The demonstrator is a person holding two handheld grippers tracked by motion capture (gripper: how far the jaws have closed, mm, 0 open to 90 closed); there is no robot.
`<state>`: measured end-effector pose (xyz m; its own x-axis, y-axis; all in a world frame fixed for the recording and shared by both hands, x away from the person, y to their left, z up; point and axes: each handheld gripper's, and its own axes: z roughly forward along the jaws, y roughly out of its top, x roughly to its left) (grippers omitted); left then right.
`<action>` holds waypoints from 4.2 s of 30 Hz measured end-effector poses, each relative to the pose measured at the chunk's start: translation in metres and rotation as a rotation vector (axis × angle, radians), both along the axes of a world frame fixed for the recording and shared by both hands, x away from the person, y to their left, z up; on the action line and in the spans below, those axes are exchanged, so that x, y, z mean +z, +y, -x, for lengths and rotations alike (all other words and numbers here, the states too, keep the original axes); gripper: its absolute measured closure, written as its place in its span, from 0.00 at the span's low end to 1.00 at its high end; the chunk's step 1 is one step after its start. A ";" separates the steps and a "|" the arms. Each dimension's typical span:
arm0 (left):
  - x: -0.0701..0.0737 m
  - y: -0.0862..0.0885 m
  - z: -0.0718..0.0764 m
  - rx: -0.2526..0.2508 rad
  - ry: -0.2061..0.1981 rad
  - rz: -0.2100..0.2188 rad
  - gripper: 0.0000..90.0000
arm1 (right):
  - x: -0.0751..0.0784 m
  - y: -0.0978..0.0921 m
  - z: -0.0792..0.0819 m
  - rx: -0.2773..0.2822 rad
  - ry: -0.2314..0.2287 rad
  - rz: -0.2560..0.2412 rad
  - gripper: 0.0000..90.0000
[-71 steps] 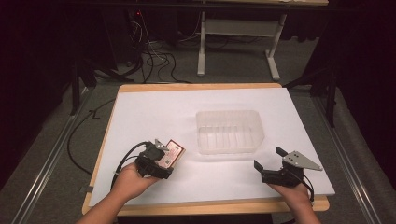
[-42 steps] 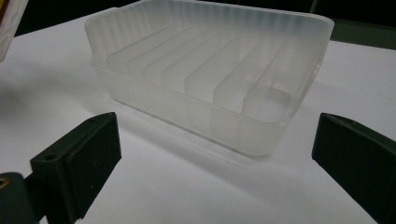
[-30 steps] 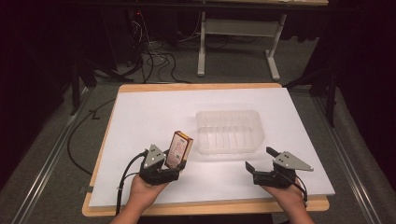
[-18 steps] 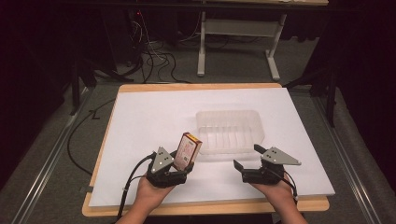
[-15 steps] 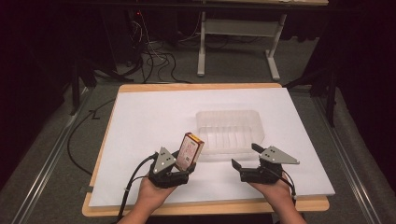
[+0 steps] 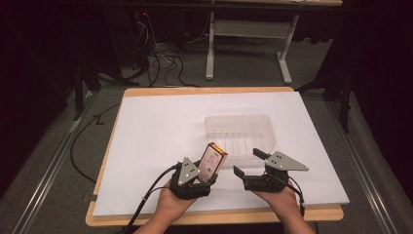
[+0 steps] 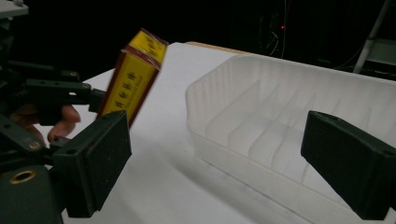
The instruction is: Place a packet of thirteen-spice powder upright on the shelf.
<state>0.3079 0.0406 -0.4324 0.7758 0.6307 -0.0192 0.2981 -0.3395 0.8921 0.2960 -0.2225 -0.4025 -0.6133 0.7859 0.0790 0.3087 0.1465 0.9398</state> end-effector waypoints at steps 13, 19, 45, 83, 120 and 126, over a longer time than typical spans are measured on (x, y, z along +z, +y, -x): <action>-0.008 -0.021 0.010 -0.040 -0.011 -0.042 0.36 | -0.002 0.014 0.008 0.066 0.014 -0.027 0.15; -0.007 -0.027 0.016 -0.056 -0.018 -0.031 0.36 | -0.006 0.014 0.007 0.078 0.039 -0.055 0.22; -0.009 -0.031 0.020 -0.036 -0.027 -0.041 0.36 | -0.012 0.010 0.006 0.138 0.117 -0.131 0.64; -0.009 -0.002 0.002 -0.005 0.014 -0.022 0.31 | -0.007 -0.022 0.010 -0.028 0.023 -0.076 0.76; 0.000 0.068 -0.033 0.177 0.015 -0.078 0.34 | -0.001 -0.089 0.019 -0.242 -0.018 -0.049 0.76; 0.003 0.072 -0.033 0.198 0.023 -0.057 0.34 | 0.001 -0.087 0.018 -0.267 -0.013 -0.044 0.76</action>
